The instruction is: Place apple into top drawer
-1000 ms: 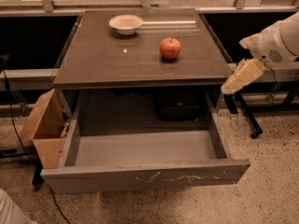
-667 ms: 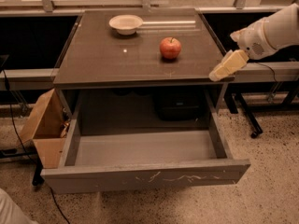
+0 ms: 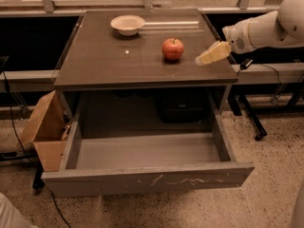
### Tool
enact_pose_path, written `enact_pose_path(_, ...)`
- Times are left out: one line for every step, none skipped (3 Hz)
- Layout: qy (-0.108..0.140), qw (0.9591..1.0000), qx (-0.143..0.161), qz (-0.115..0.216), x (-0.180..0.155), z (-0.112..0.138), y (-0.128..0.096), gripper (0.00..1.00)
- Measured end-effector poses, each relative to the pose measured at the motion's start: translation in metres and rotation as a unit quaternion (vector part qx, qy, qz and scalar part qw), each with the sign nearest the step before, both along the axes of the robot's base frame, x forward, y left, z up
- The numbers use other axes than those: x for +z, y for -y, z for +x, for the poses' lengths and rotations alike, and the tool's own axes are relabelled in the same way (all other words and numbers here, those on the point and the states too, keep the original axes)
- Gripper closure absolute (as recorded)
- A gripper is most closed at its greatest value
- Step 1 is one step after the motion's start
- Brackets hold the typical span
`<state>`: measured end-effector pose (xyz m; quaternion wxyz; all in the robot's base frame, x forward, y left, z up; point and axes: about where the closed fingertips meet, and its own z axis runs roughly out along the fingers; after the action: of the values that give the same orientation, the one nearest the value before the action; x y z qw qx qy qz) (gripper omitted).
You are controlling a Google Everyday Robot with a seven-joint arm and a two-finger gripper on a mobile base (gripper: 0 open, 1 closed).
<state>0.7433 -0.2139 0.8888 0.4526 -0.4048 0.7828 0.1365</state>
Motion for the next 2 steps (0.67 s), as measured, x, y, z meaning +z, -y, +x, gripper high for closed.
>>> enact_pose_path(0.000, 1.0000, 0.000, 0.000, 0.000, 0.000, 0.000, 0.00)
enact_pose_path(-0.010, 0.9999, 0.004, 0.009, -0.012, 0.009, -0.016, 0.00)
